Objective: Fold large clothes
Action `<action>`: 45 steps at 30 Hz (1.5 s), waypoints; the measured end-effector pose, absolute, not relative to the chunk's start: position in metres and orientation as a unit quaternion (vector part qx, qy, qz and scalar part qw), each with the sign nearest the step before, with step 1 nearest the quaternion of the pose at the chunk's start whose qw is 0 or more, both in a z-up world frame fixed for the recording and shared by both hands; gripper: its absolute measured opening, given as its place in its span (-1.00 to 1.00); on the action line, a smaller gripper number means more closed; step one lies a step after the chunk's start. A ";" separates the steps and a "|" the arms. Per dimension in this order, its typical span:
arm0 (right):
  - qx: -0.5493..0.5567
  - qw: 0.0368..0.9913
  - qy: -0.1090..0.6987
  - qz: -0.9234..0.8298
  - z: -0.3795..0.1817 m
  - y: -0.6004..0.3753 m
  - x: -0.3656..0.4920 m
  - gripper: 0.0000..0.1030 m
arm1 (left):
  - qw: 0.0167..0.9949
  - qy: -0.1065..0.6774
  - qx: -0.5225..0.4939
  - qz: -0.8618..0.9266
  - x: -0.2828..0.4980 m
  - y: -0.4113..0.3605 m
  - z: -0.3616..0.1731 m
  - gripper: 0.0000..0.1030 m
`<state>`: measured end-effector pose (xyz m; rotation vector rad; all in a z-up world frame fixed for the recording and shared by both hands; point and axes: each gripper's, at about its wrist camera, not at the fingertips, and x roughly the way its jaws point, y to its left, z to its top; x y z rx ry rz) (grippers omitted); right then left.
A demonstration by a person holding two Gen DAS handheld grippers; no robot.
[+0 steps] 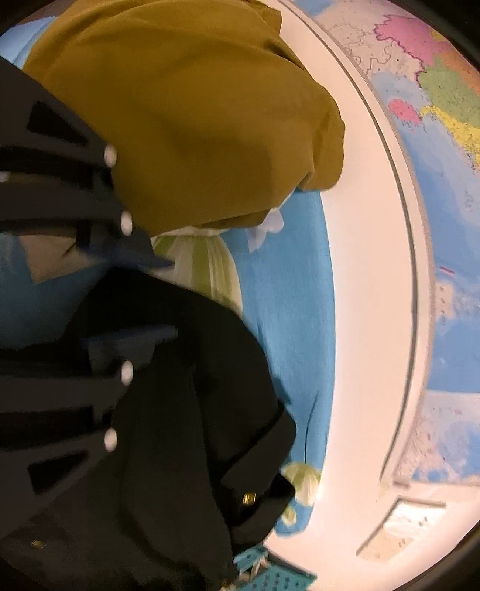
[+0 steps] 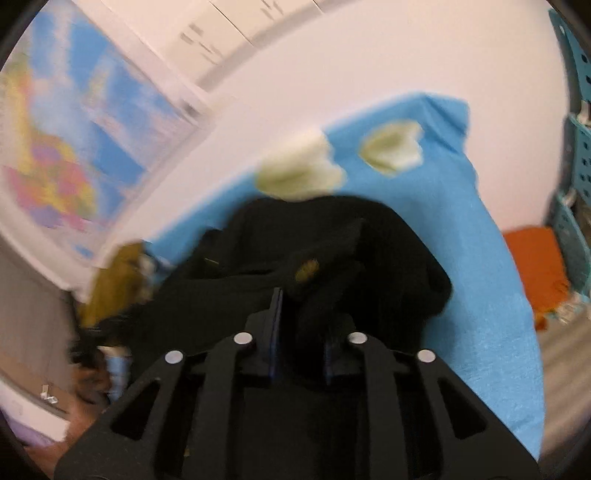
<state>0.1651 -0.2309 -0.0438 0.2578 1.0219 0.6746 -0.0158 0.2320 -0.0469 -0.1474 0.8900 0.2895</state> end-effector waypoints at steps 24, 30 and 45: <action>-0.018 0.846 0.434 0.311 -0.055 -0.168 0.150 -0.39 | 0.903 0.426 -0.042 0.032 -0.022 0.170 -0.065 0.04; -0.028 0.856 0.419 0.303 -0.042 -0.170 0.138 -0.32 | 0.906 0.419 -0.038 0.042 -0.024 0.170 -0.066 0.06; -0.061 0.826 0.438 0.350 -0.038 -0.175 0.083 -0.03 | 0.909 0.414 -0.038 0.019 -0.078 0.168 -0.065 0.18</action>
